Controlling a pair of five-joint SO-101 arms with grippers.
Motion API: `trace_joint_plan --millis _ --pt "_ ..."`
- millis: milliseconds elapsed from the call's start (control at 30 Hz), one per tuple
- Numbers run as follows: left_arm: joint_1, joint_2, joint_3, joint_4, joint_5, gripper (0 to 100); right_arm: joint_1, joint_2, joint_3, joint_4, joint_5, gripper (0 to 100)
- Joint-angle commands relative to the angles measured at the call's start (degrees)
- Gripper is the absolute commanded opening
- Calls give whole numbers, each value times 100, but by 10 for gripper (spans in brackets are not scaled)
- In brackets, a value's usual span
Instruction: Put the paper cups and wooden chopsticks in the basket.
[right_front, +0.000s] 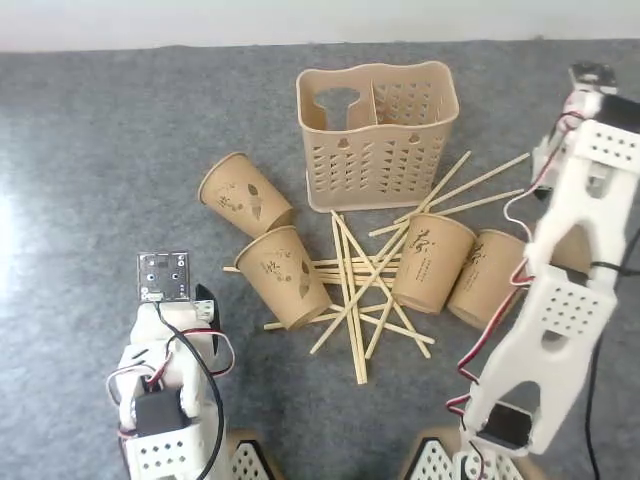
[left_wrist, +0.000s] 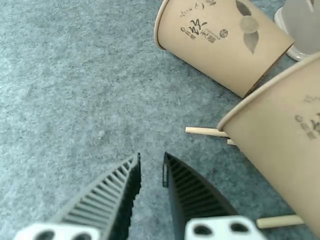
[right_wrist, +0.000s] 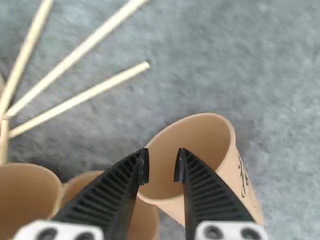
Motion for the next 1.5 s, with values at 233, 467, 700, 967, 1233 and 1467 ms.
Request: trace_joint_plan --millis 233,467,700,967,1233,1467 --pt "0 -97 -22 -26 -53 70 848 -1244 870 215 765 104" --pt "-9 -97 -22 -26 -53 70 1156 -2097 1996 215 1240 104" --pt "-18 -97 -22 -26 -53 70 1455 -3152 3455 207 2154 104" --pt "-18 -97 -22 -26 -53 70 1745 -4163 4352 207 2497 104" --pt "-18 -97 -22 -26 -53 70 2378 -5481 5802 198 3332 104" --pt "-18 -97 -22 -18 -53 70 2580 -6325 6277 -92 3701 108"
